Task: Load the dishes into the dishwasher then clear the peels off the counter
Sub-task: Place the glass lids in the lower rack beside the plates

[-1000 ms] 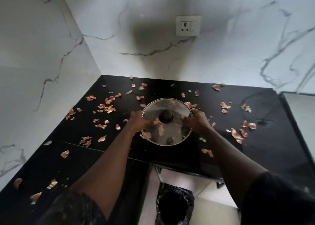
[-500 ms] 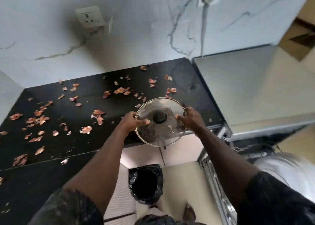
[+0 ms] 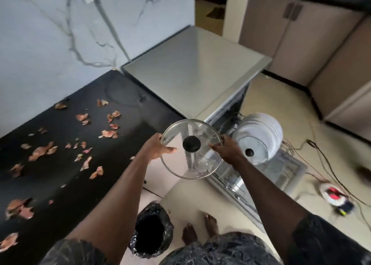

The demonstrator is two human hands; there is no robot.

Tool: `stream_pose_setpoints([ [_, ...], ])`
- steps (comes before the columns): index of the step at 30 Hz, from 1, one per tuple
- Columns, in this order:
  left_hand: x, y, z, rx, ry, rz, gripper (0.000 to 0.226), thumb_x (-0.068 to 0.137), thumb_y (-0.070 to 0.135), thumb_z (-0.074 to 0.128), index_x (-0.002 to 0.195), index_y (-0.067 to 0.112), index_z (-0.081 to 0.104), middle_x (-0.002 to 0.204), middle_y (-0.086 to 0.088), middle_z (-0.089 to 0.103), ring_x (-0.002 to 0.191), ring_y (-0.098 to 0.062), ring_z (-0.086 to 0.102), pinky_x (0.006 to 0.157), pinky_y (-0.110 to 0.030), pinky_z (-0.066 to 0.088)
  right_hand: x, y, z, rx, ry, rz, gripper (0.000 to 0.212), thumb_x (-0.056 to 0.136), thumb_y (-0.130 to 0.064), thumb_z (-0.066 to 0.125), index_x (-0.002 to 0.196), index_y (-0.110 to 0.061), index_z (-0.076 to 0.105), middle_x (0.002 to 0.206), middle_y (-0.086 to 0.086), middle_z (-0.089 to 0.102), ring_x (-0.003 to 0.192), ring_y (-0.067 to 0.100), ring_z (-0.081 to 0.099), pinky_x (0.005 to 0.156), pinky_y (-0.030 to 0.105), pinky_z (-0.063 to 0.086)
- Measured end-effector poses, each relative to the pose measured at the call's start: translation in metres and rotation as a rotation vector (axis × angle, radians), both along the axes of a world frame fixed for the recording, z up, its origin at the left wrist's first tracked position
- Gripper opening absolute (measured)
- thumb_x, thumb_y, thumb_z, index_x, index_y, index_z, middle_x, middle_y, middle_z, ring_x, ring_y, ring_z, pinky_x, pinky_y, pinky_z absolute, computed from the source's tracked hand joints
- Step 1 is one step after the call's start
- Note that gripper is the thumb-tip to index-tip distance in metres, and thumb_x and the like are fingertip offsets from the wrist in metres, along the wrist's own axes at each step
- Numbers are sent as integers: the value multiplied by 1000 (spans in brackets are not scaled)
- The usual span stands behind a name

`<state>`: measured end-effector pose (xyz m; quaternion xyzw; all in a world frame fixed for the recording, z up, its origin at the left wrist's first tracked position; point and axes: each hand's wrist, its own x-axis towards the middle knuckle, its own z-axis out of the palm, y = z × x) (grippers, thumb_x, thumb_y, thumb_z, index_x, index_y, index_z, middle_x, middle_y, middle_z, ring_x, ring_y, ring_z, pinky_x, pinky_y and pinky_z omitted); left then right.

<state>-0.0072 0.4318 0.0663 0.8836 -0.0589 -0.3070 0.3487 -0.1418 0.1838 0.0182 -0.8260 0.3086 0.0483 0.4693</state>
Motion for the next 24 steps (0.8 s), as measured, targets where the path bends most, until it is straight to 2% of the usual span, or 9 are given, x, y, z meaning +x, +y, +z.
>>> stream_pose_setpoints([
  [3, -9, -40, -12, -4, 69, -149, 68, 63, 32, 94, 116, 13, 57, 102, -11, 71, 89, -22, 67, 72, -33, 51, -43, -21, -6, -8, 49, -172, 58, 84, -46, 75, 129, -13, 58, 118, 7, 67, 112, 28, 59, 94, 40, 49],
  [6, -17, -78, -31, 20, 52, -299, 94, 44, 57, 95, 119, 15, 57, 111, -7, 71, 101, -25, 68, 90, -42, 55, -79, -41, -18, 28, 59, -305, 69, 75, -58, 75, 124, -13, 57, 115, 10, 66, 109, 32, 61, 91, 45, 52],
  [7, -22, -92, -34, 49, 56, -345, 95, 49, 54, 95, 126, 14, 54, 119, -6, 68, 106, -26, 65, 94, -42, 53, -89, -47, -22, 52, 55, -344, 70, 75, -56, 76, 126, -13, 55, 114, 10, 66, 107, 31, 62, 89, 45, 52],
  [9, -31, -118, -39, 86, 58, -396, 94, 66, 38, 93, 141, 11, 43, 133, -8, 60, 117, -30, 59, 99, -41, 50, -107, -57, -23, 86, 52, -416, 58, 83, -40, 80, 125, -8, 56, 106, 7, 65, 97, 24, 61, 76, 34, 49],
  [11, -39, -140, -45, 108, 80, -427, 97, 69, 32, 93, 145, 9, 38, 138, -10, 56, 121, -31, 58, 101, -42, 50, -122, -67, -28, 91, 49, -480, 47, 85, -29, 80, 119, -6, 58, 99, 4, 63, 90, 21, 59, 67, 27, 41],
  [16, -43, -199, -70, 178, 76, -519, 89, 70, 31, 91, 142, 9, 43, 137, -13, 59, 118, -31, 60, 100, -43, 51, -141, -97, -50, 100, 94, -564, 51, 82, -36, 81, 120, -10, 56, 101, 9, 68, 96, 30, 63, 82, 40, 50],
  [19, -45, -239, -83, 214, 87, -551, 88, 77, 26, 86, 148, 8, 37, 145, -17, 51, 124, -33, 55, 101, -41, 49, -147, -125, -64, 106, 118, -586, 49, 83, -36, 80, 118, -10, 57, 97, 5, 67, 93, 28, 62, 83, 40, 50],
  [21, -46, -260, -92, 225, 109, -561, 88, 84, 23, 80, 154, 9, 29, 151, -18, 44, 122, -31, 55, 91, -33, 49, -149, -142, -71, 112, 139, -589, 50, 84, -36, 80, 120, -10, 57, 96, 2, 66, 93, 25, 60, 83, 39, 49],
  [24, -45, -292, -108, 239, 114, -591, 87, 87, 24, 76, 156, 9, 25, 150, -20, 44, 100, -24, 62, 70, -23, 49, -150, -170, -90, 124, 172, -589, 51, 84, -36, 79, 122, -12, 56, 98, 0, 68, 97, 26, 62, 85, 40, 51],
])
